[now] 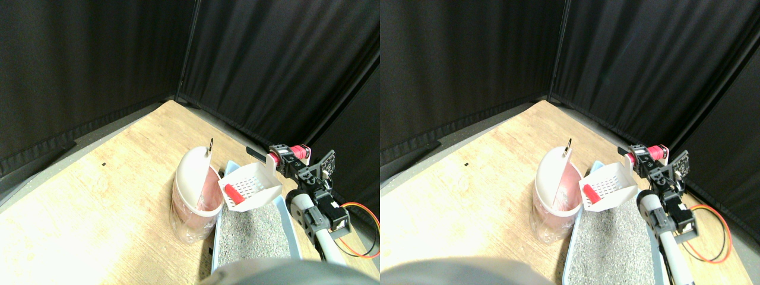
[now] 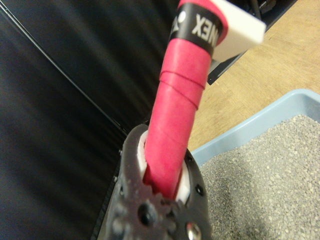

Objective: Scoop (unimanual)

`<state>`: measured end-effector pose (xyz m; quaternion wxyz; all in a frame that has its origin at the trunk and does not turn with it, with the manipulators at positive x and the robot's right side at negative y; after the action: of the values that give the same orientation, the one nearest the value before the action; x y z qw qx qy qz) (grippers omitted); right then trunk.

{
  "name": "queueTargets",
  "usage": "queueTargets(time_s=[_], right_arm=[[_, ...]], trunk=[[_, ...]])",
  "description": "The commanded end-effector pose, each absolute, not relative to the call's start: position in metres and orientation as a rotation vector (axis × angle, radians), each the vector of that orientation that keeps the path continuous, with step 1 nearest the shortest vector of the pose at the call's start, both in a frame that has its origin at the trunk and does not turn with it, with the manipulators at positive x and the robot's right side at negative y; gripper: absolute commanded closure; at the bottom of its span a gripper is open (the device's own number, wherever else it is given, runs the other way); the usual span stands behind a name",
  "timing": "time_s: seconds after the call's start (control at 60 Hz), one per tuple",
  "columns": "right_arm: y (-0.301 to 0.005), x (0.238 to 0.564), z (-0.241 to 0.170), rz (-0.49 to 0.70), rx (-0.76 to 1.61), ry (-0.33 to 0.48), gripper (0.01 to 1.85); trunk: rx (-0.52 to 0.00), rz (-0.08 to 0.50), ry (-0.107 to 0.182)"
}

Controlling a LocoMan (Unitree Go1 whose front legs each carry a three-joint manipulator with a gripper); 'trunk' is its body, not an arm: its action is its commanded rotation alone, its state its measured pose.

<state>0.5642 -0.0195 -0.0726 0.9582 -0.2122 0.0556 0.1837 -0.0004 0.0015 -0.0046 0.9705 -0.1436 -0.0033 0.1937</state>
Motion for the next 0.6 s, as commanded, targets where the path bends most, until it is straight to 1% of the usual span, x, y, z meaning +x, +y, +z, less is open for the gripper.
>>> queueTargets(time_s=[0.017,0.133,0.6], right_arm=[[-0.019,0.569,-0.071,0.347,-0.429,0.093,1.81],[-0.021,0.570,-0.070,0.337,-0.431,0.095,1.81],[-0.025,0.566,-0.060,0.326,-0.440,0.054,1.81]], trunk=[[-0.283,0.420,-0.020],[-0.282,0.418,-0.021],[-0.278,0.413,-0.021]])
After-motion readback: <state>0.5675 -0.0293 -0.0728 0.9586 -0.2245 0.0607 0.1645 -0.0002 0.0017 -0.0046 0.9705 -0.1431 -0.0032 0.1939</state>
